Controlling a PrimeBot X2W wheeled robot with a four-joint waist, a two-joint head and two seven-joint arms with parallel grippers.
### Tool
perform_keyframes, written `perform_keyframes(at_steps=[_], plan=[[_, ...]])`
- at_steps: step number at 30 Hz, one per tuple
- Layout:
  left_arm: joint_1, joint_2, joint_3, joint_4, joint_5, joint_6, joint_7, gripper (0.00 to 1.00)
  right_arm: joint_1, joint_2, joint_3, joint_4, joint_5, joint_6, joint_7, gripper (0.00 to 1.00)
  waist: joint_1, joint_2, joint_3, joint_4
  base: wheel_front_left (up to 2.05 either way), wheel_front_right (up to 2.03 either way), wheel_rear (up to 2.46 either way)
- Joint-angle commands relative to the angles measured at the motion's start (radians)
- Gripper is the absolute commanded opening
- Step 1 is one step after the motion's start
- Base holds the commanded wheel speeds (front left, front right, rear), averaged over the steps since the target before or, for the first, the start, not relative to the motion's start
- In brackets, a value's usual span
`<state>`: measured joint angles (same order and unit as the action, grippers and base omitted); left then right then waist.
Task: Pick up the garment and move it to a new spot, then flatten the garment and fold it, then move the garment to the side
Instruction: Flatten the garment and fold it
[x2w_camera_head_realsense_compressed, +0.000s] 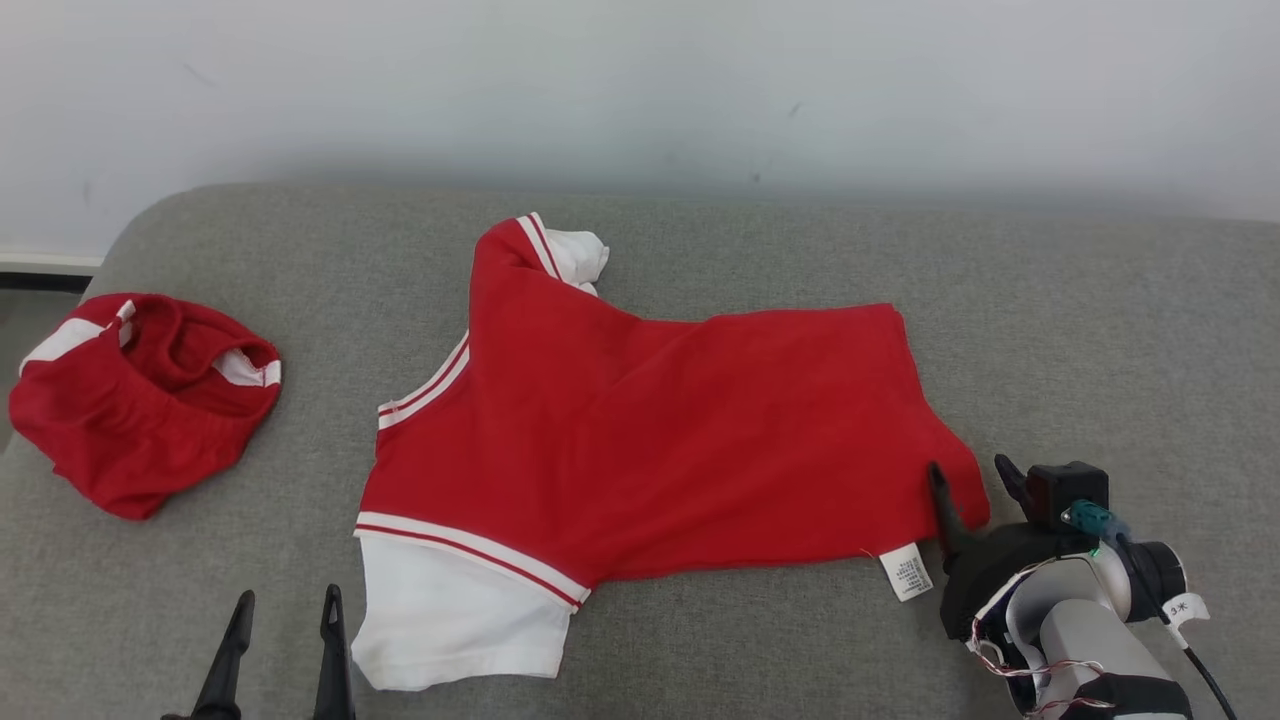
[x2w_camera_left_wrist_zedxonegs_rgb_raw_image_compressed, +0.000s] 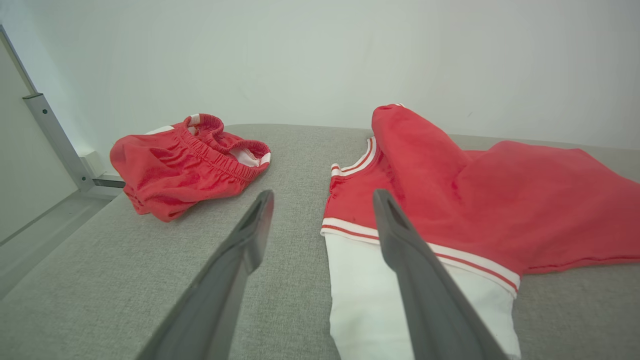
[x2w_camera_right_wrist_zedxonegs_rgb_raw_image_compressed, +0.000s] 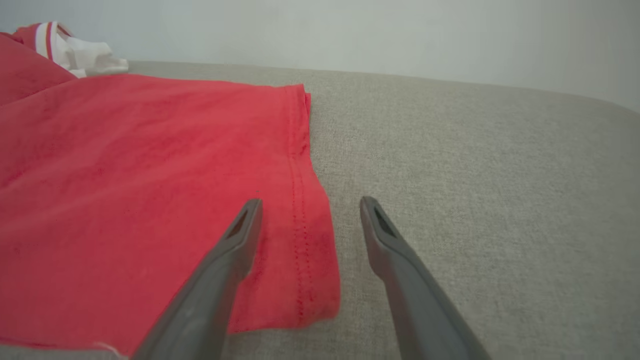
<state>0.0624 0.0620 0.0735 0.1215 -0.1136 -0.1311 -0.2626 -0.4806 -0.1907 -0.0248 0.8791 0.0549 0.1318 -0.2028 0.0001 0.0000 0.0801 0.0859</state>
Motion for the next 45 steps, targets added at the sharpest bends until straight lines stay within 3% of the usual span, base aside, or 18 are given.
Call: perform_keyframes(at_steps=[1, 5, 6, 7, 15, 28, 34, 40, 45], plan=[[-0.013, 0.001, 0.000, 0.002, -0.005, 0.001, -0.003, 1.00, -0.016, -0.002, 0.001, 0.030, 0.000, -0.002, -0.002, 1.00, -0.0001, 0.0000, 0.017, 0.017, 0.00, 0.00, 0.00], [-0.018, 0.003, 0.002, 0.005, -0.007, 0.001, -0.003, 1.00, -0.046, -0.002, -0.003, 0.129, 0.004, -0.002, -0.011, 1.00, -0.0001, 0.0000, 0.022, 0.022, 0.00, 0.00, 0.00], [-0.018, 0.004, 0.004, 0.005, -0.007, 0.001, -0.003, 1.00, -0.051, 0.002, 0.002, 0.144, 0.007, -0.002, -0.019, 0.68, -0.0001, 0.0000, 0.022, 0.021, 0.00, 0.00, 0.00], [-0.018, 0.005, 0.006, 0.005, -0.008, 0.001, -0.003, 1.00, -0.053, 0.007, 0.006, 0.158, 0.013, -0.002, -0.025, 0.00, -0.0001, 0.0000, 0.022, 0.020, 0.00, 0.00, 0.00], [0.009, 0.000, 0.022, 0.009, -0.011, 0.001, -0.003, 1.00, -0.013, 0.011, 0.028, 0.117, 0.075, -0.002, -0.063, 0.00, -0.0001, 0.0000, -0.010, -0.021, 0.00, 0.00, 0.00], [0.051, -0.008, 0.032, 0.004, -0.018, 0.001, -0.003, 1.00, 0.320, -0.024, 0.046, -0.343, 0.178, -0.002, -0.061, 0.00, -0.0001, 0.0000, -0.046, -0.088, 0.00, 0.00, 0.00], [0.050, -0.010, 0.029, -0.002, -0.019, 0.001, -0.003, 1.00, 0.479, -0.009, -0.008, -0.592, 0.211, -0.002, 0.043, 0.00, -0.0001, 0.0000, -0.039, -0.091, 0.00, 0.00, 0.00], [0.029, -0.011, 0.013, 0.009, -0.022, 0.001, -0.003, 1.00, 0.463, -0.016, -0.008, -0.646, 0.189, -0.002, 0.094, 0.00, -0.0001, 0.0000, -0.032, -0.068, 0.00, 0.00, 0.00], [0.011, -0.011, -0.004, 0.017, -0.025, 0.001, -0.003, 1.00, 0.362, -0.022, 0.002, -0.581, 0.171, -0.002, 0.119, 0.00, -0.0001, 0.0000, -0.019, -0.031, 0.00, 0.00, 0.00]])
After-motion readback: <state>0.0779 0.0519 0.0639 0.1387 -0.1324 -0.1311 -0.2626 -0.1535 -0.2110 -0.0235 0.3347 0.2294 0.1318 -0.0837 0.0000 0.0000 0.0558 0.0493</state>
